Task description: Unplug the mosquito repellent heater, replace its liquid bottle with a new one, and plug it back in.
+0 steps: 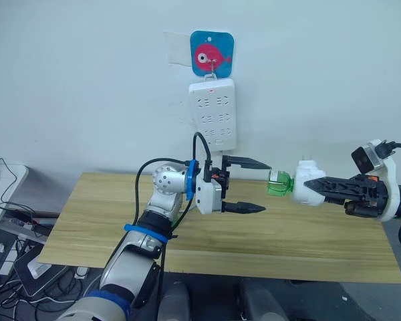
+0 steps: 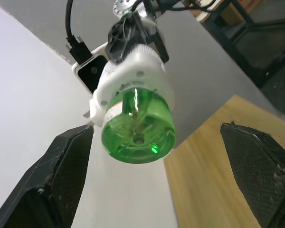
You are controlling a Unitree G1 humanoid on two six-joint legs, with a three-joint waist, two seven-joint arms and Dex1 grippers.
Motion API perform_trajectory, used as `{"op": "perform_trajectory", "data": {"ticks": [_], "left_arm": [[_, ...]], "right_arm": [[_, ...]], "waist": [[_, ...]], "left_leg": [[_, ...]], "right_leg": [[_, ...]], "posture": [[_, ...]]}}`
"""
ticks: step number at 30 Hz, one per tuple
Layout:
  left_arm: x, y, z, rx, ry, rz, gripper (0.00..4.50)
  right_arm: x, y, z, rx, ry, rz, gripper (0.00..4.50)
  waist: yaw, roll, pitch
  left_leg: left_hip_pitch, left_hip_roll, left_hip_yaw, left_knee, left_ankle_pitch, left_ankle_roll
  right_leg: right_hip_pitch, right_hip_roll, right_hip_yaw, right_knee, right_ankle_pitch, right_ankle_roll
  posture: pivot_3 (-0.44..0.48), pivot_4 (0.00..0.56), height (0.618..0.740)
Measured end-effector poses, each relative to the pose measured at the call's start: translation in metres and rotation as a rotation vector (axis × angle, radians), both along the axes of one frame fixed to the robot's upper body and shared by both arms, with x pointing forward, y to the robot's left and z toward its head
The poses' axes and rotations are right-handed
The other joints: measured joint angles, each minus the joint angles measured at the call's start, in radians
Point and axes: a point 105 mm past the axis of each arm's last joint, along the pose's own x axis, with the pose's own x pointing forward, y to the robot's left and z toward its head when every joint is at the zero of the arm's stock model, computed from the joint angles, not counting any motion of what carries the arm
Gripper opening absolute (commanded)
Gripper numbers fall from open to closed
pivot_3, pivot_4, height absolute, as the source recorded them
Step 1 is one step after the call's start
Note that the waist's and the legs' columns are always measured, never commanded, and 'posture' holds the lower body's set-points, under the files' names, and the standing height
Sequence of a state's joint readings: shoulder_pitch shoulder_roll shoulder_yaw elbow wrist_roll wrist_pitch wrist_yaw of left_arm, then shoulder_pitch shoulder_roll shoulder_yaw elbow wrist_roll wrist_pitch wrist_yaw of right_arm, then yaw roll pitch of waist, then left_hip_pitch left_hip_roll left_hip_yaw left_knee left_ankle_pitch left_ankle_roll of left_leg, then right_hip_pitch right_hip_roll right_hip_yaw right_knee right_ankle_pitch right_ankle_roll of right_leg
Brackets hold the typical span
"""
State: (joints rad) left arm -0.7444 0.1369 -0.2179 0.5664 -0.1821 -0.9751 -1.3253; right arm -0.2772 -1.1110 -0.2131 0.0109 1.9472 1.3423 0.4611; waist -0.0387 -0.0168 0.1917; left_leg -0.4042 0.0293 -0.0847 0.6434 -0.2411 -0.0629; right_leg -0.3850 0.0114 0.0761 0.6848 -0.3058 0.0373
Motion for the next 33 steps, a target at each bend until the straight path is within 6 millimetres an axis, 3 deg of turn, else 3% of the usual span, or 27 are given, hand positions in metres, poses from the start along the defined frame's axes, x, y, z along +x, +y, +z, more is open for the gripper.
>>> {"op": "perform_trajectory", "data": {"ticks": [5,11,14,19,25,28,33], "left_arm": [[0.001,-0.007,0.014,-0.096,-0.107,0.011,4.46],[-0.003,-0.01,0.012,-0.115,-0.142,0.0,4.46],[-0.004,-0.011,0.01,-0.112,-0.148,-0.002,3.88],[-0.006,-0.014,0.006,-0.093,-0.144,-0.017,2.35],[-0.005,-0.014,0.005,-0.087,-0.123,-0.018,2.25],[-0.004,-0.015,0.006,-0.064,0.022,-0.041,2.25],[-0.002,-0.016,0.012,0.09,0.791,-0.147,2.25]], "right_arm": [[-0.001,0.002,0.002,-0.002,-0.012,0.01,3.04],[0.0,0.002,0.002,-0.001,-0.012,0.011,3.04],[-0.001,0.003,0.002,0.002,-0.013,0.013,3.04],[-0.001,0.005,0.002,0.007,-0.016,0.02,3.04],[-0.001,0.005,0.001,0.005,-0.015,0.02,3.04],[-0.001,0.005,0.001,0.004,-0.016,0.019,3.04],[-0.003,0.004,0.005,-0.021,-0.035,0.017,3.04]], "waist": [[0.0,0.0,0.0],[-0.001,0.0,0.0],[-0.001,0.0,0.0],[-0.001,0.0,0.0],[-0.002,0.001,0.0],[-0.004,0.001,0.0],[-0.019,0.002,-0.001]], "left_leg": [[-0.001,0.0,0.0,0.0,0.0,0.0],[-0.001,0.0,-0.001,0.0,0.0,0.001],[-0.001,0.0,-0.001,0.0,0.0,0.001],[-0.001,0.0,-0.001,0.0,0.0,0.001],[-0.001,0.0,-0.001,0.001,0.0,0.001],[-0.002,0.0,-0.001,0.0,0.0,0.001],[-0.003,0.0,-0.008,0.001,0.0,0.001]], "right_leg": [[0.0,0.0,0.0,-0.002,0.001,0.001],[0.0,0.0,0.0,-0.002,0.001,0.001],[0.0,0.0,0.0,-0.002,0.001,0.001],[0.0,0.0,-0.001,-0.002,0.001,0.001],[0.0,0.0,-0.001,-0.002,0.001,0.001],[0.0,0.0,-0.001,-0.002,0.001,0.0],[-0.001,0.0,-0.006,0.0,0.001,0.001]], "posture": [[-0.068,0.175,0.74],[-0.072,0.172,0.74],[-0.072,0.172,0.74],[-0.071,0.168,0.74],[-0.071,0.168,0.74],[-0.071,0.168,0.74],[-0.068,0.154,0.74]]}}
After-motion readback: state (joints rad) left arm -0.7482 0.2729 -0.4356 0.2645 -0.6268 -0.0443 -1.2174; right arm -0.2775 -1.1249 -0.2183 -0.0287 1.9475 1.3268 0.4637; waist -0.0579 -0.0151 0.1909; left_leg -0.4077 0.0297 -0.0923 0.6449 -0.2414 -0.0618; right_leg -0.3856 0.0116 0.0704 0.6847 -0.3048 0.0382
